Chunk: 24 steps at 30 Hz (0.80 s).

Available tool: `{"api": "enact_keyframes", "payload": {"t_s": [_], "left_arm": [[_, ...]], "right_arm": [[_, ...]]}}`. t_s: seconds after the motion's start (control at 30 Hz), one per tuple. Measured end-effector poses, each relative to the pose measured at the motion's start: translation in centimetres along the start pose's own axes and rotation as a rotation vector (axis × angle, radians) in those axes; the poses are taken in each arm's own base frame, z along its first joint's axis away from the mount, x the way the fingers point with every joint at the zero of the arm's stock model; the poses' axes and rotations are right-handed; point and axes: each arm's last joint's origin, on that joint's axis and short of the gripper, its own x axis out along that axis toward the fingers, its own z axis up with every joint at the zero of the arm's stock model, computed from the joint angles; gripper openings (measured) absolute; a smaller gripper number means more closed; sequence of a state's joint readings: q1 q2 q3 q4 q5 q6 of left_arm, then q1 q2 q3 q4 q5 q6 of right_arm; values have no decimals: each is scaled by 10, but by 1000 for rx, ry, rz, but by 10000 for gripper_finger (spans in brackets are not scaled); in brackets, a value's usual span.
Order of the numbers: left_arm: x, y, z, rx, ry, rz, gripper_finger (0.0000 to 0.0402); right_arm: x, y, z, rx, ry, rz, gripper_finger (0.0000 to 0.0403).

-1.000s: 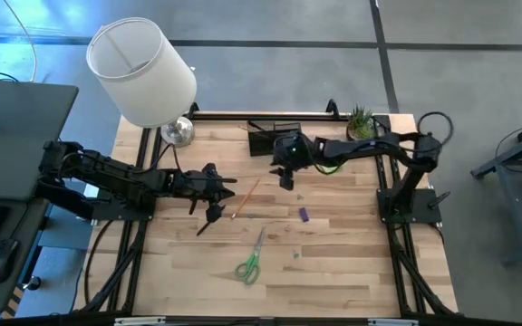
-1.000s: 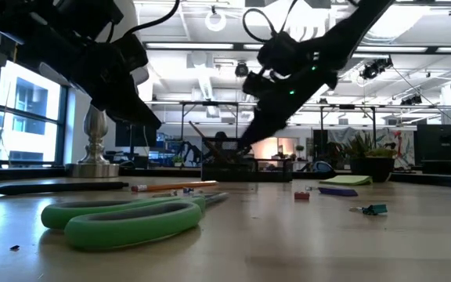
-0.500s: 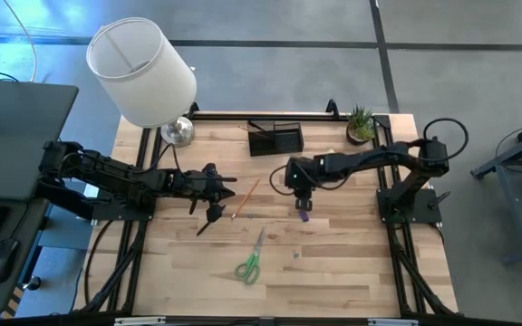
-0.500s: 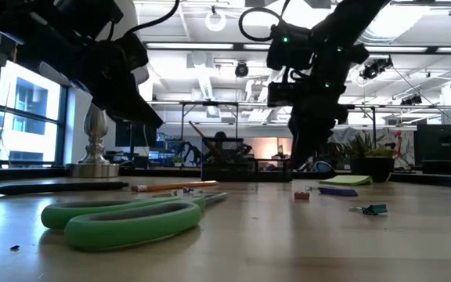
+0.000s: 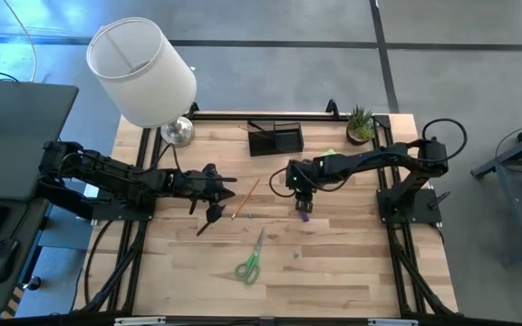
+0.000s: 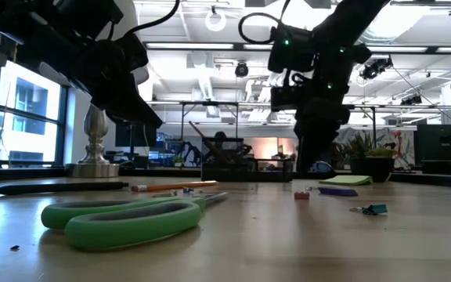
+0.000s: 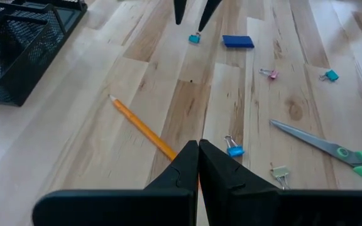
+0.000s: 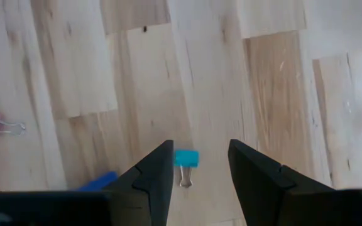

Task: Pick and place office supplies into organizer
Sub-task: Put the top right blue binder clip into the black desk organizer

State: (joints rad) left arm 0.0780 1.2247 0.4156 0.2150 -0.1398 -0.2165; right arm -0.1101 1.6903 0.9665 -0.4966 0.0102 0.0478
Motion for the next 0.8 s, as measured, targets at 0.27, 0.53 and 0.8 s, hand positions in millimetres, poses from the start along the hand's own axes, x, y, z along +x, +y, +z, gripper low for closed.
{"api": "enact_keyframes", "payload": {"t_s": [0.27,0.53,0.8], "left_arm": [[0,0,0,2,2,1,1],[0,0,0,2,0,3,1],[0,0,0,1,-2,2,1]], "right_arm": [[22,0,-3,3,65,8,147],[24,0,-5,46,96,-11,142],[24,8,-8,19,113,-35,71]]}}
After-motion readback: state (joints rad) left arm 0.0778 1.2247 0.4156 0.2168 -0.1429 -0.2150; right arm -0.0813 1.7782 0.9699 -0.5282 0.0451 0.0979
